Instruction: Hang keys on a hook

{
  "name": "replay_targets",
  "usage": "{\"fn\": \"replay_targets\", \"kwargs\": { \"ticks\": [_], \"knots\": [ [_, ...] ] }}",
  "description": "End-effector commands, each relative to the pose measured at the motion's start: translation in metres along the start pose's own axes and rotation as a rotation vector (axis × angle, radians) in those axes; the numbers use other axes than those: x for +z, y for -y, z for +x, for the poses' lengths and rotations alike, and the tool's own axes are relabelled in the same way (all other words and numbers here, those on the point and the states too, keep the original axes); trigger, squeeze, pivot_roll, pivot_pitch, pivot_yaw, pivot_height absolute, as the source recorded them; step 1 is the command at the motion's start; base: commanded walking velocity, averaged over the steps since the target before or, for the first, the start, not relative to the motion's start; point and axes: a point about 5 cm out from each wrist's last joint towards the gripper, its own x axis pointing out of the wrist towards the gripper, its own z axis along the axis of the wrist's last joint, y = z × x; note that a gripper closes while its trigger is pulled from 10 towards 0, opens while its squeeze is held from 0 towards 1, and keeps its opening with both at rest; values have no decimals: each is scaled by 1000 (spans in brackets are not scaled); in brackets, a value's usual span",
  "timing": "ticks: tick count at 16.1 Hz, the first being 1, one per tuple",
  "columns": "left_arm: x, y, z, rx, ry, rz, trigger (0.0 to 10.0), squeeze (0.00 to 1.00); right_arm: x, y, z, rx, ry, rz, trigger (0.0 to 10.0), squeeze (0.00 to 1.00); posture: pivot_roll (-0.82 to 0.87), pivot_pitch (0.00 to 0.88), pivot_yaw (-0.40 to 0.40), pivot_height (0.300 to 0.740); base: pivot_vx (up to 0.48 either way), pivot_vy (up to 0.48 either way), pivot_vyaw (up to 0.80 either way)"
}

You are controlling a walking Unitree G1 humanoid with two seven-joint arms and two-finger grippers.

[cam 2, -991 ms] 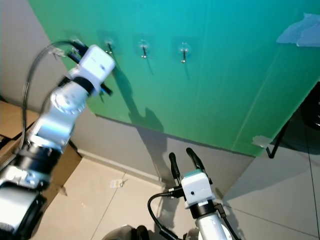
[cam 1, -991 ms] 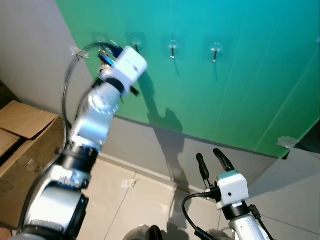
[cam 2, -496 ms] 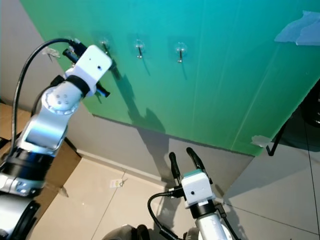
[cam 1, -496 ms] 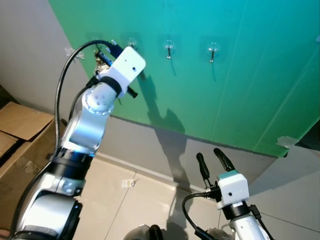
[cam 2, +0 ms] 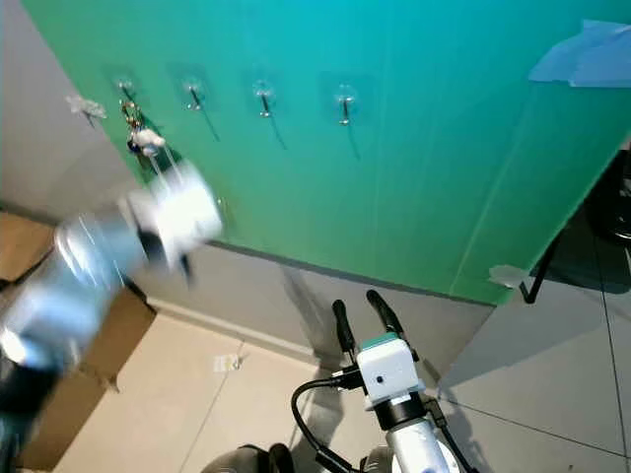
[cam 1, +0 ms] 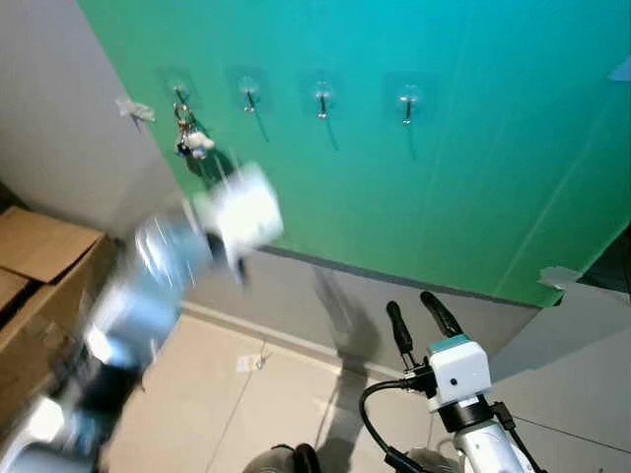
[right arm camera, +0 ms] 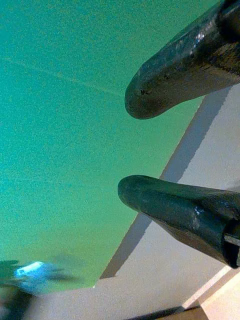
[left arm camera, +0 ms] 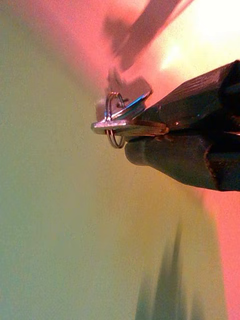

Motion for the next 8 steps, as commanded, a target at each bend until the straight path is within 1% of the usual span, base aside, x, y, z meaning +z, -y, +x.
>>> {"fn": "replay_targets", "kwargs": {
  "ticks": [1,2,3,4,5,6,7,8],
  "knots": [
    [-8,10,-4,-95,-41,39,10000,0,2,-3,1,9,-1,11,10000,0,-189,86,148,736,0,0,0],
    [-22,20,-7,-166,-117,109,10000,0,1,-2,2,11,-1,10,10000,0,-190,85,147,736,0,0,0],
    [-34,24,-10,-205,-184,190,10000,0,1,-2,3,12,-1,9,10000,0,-189,84,146,736,0,0,0],
    [-40,20,-12,-202,-235,241,10000,0,1,-2,4,14,0,8,10000,0,-190,81,145,736,0,0,0],
    [-41,18,-13,-199,-249,253,10000,0,1,-2,4,14,0,8,10000,0,-190,81,146,736,0,0,0],
    [-41,3,-16,-155,-265,293,10000,0,0,-1,5,17,0,6,10000,0,-192,76,144,736,0,0,0],
    [-37,-6,-19,-129,-246,289,10000,0,0,-1,5,17,0,5,10000,0,-193,75,146,736,0,0,0],
    [-30,-18,-20,-95,-200,243,10000,0,-1,-1,6,17,-1,5,10000,0,-189,69,145,736,0,0,0]
  ]
}}
